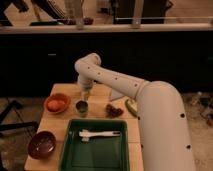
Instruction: Stack cups into tray
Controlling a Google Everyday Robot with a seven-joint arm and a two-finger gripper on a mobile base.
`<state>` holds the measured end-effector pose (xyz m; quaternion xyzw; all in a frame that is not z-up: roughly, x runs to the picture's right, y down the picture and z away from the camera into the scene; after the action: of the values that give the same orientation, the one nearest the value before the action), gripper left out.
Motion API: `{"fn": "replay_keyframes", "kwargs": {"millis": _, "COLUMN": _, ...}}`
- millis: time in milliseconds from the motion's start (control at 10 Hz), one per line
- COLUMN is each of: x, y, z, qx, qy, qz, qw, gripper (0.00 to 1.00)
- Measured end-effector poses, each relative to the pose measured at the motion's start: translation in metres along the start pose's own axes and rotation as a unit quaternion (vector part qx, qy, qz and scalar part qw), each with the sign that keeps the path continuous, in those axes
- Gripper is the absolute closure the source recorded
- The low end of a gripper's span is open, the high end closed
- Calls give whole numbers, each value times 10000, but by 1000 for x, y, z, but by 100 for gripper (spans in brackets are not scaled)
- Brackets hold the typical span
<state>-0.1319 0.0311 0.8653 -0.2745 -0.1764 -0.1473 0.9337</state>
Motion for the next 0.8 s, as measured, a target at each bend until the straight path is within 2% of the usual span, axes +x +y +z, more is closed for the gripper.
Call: {"fn": "replay_keyframes", "kwargs": {"millis": 800, "x": -18, "y": 3, "z": 37, "qx": -346, "qy": -357, "qz": -126, "qw": 9987, "gripper": 42}}
